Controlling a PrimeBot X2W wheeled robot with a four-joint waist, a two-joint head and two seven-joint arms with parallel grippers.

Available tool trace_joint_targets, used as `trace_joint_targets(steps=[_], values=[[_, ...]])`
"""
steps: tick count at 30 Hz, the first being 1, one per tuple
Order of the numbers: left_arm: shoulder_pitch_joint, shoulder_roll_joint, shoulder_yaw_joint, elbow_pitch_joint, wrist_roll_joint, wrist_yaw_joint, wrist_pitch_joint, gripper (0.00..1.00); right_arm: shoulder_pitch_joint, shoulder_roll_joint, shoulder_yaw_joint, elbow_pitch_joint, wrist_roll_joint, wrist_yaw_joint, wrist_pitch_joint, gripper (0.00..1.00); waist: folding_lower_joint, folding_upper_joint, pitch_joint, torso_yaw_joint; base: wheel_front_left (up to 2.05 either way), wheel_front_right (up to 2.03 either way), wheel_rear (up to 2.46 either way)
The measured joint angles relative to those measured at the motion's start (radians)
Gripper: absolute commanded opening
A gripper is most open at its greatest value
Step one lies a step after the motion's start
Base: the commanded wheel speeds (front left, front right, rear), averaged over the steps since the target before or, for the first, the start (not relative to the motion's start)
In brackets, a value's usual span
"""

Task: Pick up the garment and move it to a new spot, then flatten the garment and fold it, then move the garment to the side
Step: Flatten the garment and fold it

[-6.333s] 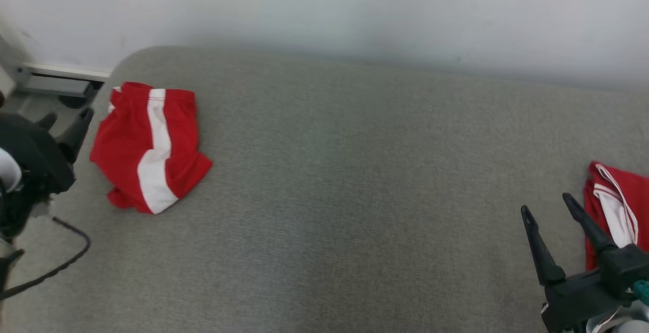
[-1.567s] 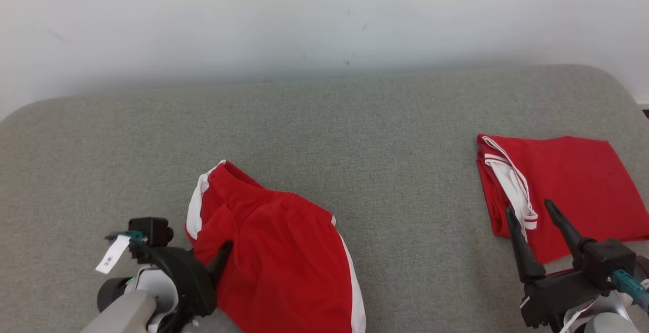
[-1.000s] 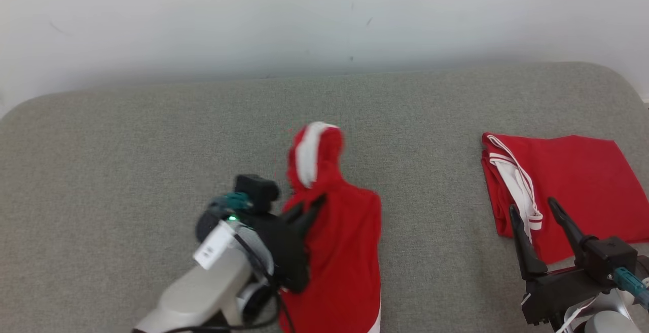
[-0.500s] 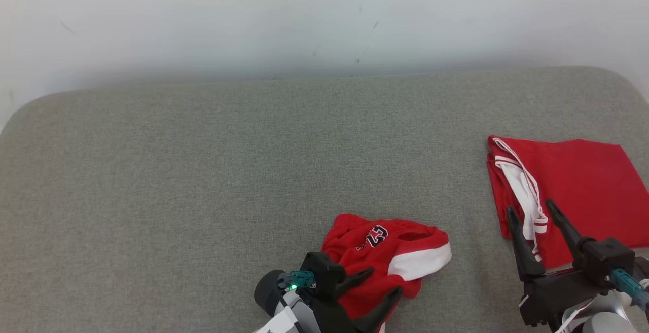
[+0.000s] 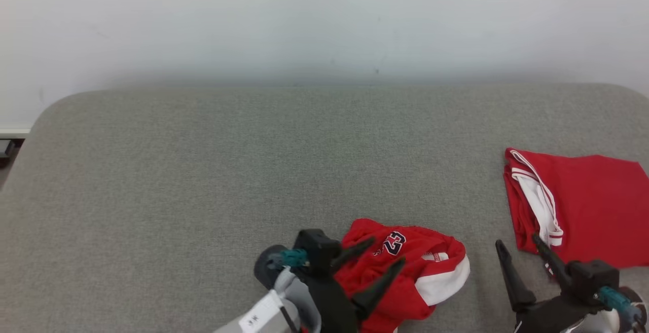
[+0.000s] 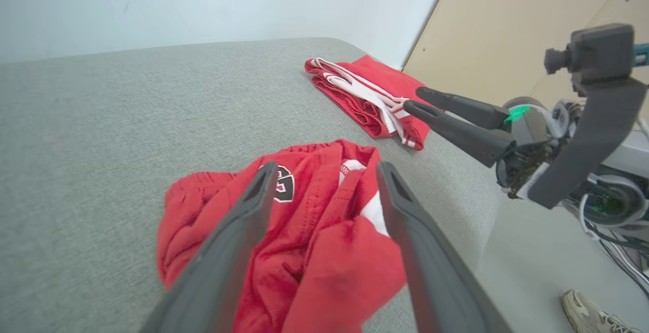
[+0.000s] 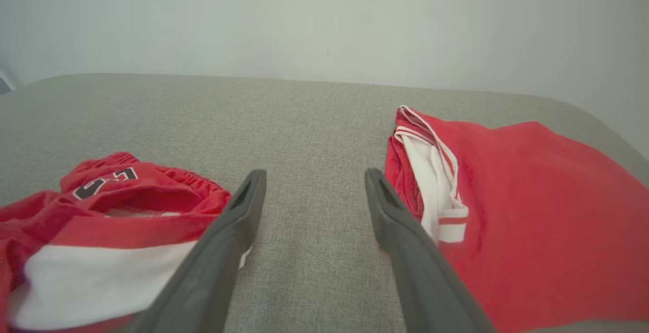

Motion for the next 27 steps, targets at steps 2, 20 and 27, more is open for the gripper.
trace_joint_targets(steps=[2,20,27], values=[[0.001,0.012,0.022,0.004,-0.004,0.000,-0.002,1.00,0.016,0.007,0.005,0.011,0.010,0.007,0.012,1.00,0.0000,0.0000,-0.006,0.010,0.00,0.00,0.00],[0.088,0.128,0.124,-0.008,-0.059,0.045,-0.019,1.00,-0.033,0.015,0.049,0.162,0.045,0.037,0.144,1.00,0.0000,0.0000,-0.025,0.117,0.00,0.00,0.00],[0.109,0.135,0.138,-0.025,-0.059,0.046,-0.019,1.00,-0.057,0.011,0.074,0.210,0.045,0.047,0.175,1.00,0.0000,0.0000,-0.023,0.164,0.00,0.00,0.00]])
